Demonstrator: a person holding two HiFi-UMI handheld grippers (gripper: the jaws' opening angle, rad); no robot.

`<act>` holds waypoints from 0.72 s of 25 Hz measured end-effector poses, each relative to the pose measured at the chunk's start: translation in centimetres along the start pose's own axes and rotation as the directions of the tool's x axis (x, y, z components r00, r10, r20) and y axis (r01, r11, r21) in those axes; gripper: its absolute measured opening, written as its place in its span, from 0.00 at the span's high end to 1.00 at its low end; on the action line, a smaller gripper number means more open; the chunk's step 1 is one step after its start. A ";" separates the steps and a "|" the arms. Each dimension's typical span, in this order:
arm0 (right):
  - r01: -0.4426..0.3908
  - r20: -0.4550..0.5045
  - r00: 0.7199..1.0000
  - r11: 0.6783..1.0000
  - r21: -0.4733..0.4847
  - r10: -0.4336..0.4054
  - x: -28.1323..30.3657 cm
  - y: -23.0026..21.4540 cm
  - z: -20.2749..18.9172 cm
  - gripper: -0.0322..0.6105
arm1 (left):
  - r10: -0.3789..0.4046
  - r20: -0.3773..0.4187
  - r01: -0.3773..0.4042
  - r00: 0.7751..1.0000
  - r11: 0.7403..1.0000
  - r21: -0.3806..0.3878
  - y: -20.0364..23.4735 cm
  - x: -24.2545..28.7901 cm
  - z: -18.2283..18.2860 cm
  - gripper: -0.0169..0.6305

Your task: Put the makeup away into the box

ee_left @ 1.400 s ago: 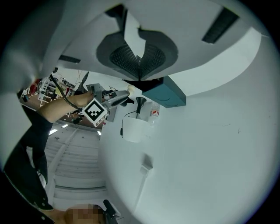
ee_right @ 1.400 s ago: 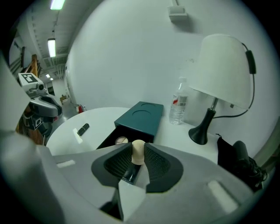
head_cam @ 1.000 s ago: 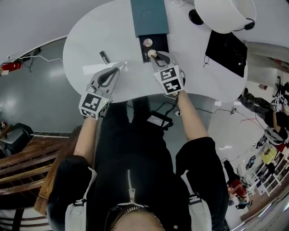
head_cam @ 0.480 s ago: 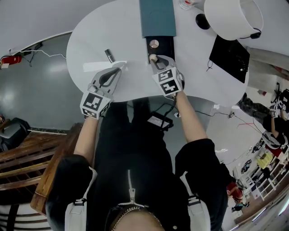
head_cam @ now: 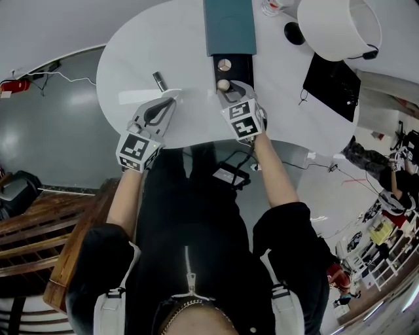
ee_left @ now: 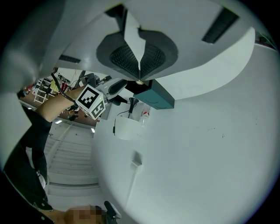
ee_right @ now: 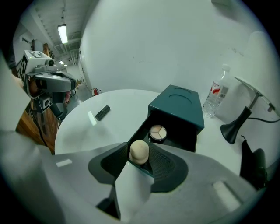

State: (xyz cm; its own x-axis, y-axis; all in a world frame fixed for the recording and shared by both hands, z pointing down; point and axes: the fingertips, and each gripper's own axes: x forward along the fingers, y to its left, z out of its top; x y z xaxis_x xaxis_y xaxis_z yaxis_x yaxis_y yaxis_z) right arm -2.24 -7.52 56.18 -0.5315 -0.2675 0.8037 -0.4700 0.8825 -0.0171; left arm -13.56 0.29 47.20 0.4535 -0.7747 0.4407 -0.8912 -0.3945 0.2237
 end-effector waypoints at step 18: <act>0.017 0.235 0.972 0.995 -0.097 0.007 -1.5 3.4 8.8 0.85 | 0.067 0.019 -0.066 0.998 0.997 -0.037 3.6 -2.9 -0.4 0.95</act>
State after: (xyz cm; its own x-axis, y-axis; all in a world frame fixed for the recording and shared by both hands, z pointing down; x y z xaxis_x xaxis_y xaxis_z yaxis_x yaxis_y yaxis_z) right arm -9.24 -7.53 49.71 -0.6856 -0.3451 0.6410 -0.4080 0.9114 0.0543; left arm -18.10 1.29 47.10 0.3930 -0.8083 0.4383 -0.9186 -0.3238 0.2266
